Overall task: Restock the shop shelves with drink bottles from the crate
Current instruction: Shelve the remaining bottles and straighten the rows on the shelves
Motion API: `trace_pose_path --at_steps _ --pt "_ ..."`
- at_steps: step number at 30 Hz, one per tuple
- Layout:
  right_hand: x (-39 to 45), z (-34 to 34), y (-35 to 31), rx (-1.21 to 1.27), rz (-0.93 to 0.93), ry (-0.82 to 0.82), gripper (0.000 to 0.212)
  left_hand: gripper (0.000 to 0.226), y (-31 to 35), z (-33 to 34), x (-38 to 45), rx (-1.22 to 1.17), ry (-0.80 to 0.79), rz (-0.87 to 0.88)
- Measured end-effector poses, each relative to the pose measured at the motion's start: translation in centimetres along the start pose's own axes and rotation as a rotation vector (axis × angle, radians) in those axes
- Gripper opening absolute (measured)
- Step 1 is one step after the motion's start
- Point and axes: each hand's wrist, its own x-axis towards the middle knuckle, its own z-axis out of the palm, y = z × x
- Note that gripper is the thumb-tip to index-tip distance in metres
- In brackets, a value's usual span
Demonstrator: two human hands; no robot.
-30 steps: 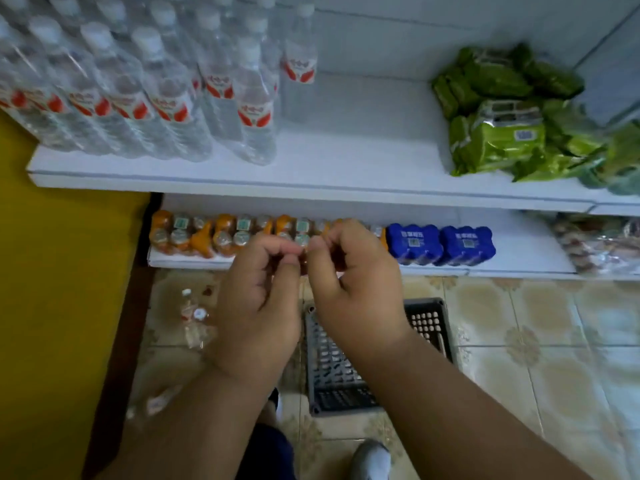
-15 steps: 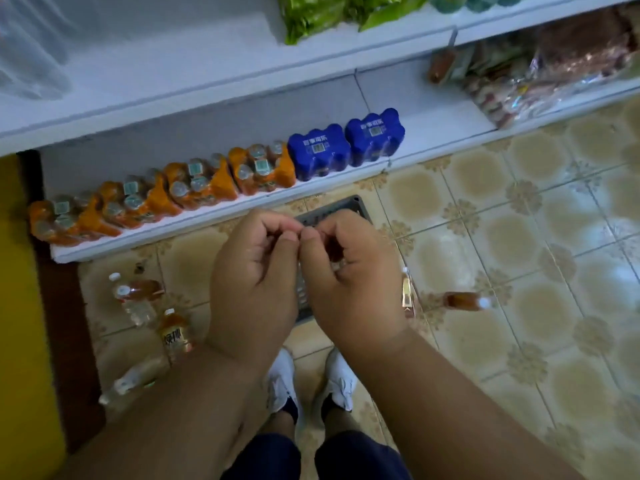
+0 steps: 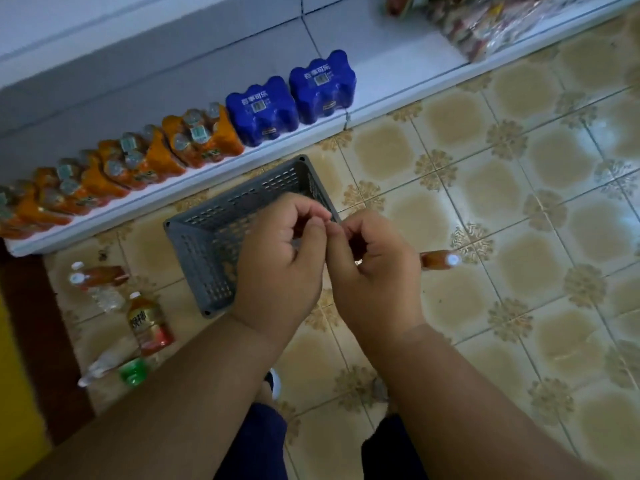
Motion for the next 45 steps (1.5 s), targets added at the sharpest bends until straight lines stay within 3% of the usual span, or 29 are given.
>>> trace_pose_path --at_steps 5,9,12,18,21,24,27,29,33,35,38,39,40,42,45 --pt "2.0 -9.9 5.7 -0.099 0.059 -0.059 0.021 0.019 2.6 11.9 -1.5 -0.049 0.005 -0.078" --pt "3.7 -14.3 12.7 -0.197 0.148 -0.014 0.022 0.021 0.7 20.1 -0.7 -0.070 -0.077 -0.138" --pt "4.3 -14.4 19.4 -0.203 0.281 0.007 0.023 0.018 -2.9 24.1 0.0 -0.020 -0.112 -0.155" --pt "4.1 -11.5 35.0 -0.331 0.504 0.002 0.023 0.013 -14.8 33.4 0.9 0.170 -0.359 -0.250" --pt "4.6 -10.6 43.2 -0.451 0.567 -0.052 0.018 0.024 -21.6 38.2 1.8 0.287 -0.462 -0.329" --pt "5.2 -10.1 49.1 -0.651 0.581 -0.209 0.042 0.025 -26.3 40.3 2.6 0.369 -0.491 -0.349" --pt "6.1 -9.8 53.7 -0.695 0.626 -0.217 0.058 0.023 -29.4 42.3 3.3 0.395 -0.518 -0.331" --pt "7.2 -9.9 55.1 -0.727 0.638 -0.270 0.065 0.021 -30.3 43.0 3.4 0.397 -0.522 -0.358" --pt "9.3 -10.8 56.3 -0.749 0.611 -0.244 0.040 0.016 -31.8 44.0 3.6 0.393 -0.526 -0.388" --pt "9.6 -11.3 54.9 -0.706 0.596 -0.251 0.042 0.017 -31.9 43.7 4.1 0.391 -0.558 -0.408" --pt "10.0 -12.2 51.3 -0.592 0.448 -0.310 0.046 0.091 -31.6 42.5 4.8 0.431 -0.709 -0.394" --pt "10.4 -12.5 49.9 -0.546 0.386 -0.329 0.047 0.106 -31.2 42.0 5.1 0.432 -0.745 -0.371" --pt "11.0 -12.6 48.5 -0.468 0.349 -0.334 0.047 0.109 -30.8 41.6 5.5 0.410 -0.774 -0.352" --pt "12.2 -12.0 46.7 -0.250 0.355 -0.307 0.049 0.093 -30.6 40.4 6.3 0.347 -0.755 -0.389" --pt "12.5 -8.8 46.9 0.099 0.568 -0.199 0.044 0.082 -31.0 38.2 7.4 0.186 -0.540 -0.581"
